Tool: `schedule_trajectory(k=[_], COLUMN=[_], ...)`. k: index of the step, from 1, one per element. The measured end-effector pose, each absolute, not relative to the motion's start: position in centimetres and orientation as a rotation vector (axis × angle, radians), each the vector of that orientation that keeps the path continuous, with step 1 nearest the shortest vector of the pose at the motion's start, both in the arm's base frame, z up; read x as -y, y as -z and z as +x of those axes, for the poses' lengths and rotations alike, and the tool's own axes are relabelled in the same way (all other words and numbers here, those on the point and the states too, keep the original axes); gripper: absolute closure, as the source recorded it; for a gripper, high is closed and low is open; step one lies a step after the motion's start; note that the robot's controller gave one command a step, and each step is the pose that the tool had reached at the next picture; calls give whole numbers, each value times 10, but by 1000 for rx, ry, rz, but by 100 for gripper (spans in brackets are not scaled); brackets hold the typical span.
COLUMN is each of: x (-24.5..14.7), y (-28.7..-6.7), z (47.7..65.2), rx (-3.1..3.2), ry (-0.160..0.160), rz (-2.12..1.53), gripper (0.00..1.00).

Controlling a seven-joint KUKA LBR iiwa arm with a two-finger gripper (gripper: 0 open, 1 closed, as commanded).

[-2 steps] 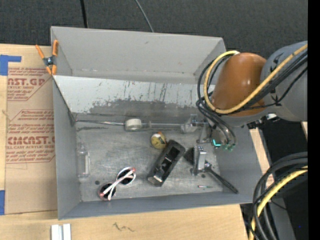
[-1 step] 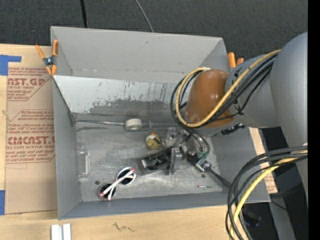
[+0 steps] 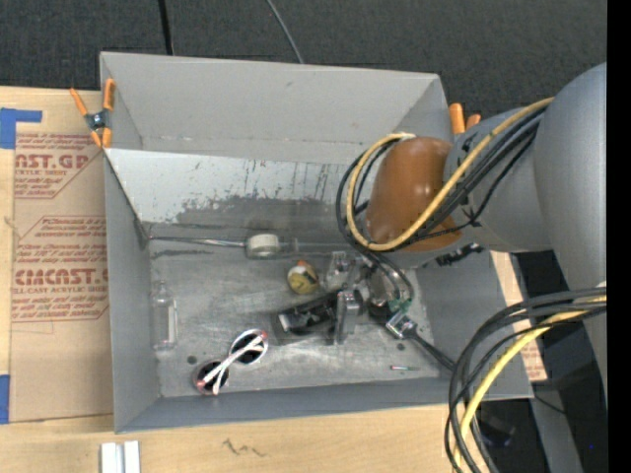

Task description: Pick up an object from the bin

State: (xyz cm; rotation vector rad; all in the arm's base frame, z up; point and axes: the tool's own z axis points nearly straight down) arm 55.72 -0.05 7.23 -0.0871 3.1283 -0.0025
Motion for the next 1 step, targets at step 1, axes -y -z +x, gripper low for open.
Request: schedule_trajectory(k=[1], x=[-13], y=[-216], z=[557], rx=[-3142], ry=[0], rz=[-44], gripper=[100])
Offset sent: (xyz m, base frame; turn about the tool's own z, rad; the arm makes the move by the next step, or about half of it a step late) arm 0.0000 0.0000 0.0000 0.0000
